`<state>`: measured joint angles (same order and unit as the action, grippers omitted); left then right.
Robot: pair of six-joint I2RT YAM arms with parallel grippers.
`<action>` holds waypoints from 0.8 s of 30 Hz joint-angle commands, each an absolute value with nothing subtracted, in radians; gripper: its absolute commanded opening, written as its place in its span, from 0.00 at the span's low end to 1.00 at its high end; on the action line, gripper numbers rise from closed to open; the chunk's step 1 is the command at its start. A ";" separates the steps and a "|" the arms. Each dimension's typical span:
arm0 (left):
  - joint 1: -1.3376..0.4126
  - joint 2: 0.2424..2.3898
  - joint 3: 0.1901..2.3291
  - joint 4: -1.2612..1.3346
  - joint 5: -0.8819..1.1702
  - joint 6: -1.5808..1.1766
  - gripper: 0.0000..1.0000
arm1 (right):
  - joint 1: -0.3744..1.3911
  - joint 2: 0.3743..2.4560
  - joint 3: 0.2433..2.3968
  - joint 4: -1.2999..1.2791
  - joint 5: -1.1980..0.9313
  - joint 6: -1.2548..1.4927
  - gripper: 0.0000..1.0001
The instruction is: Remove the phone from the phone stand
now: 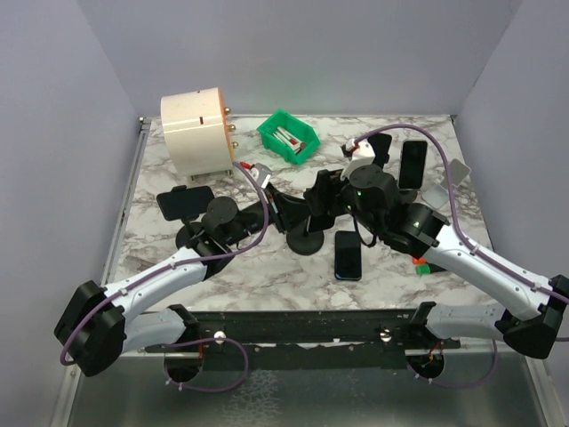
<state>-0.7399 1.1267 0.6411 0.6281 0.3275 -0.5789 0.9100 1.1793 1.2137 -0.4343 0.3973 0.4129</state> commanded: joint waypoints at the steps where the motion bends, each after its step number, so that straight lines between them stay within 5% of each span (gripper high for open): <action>1: -0.737 1.077 0.613 0.646 0.360 -0.562 0.00 | 0.904 1.134 1.166 -0.447 0.418 0.382 0.00; 24: -0.601 1.177 0.453 1.133 0.463 -0.956 0.00 | 0.903 0.930 0.954 -0.272 0.309 0.382 0.00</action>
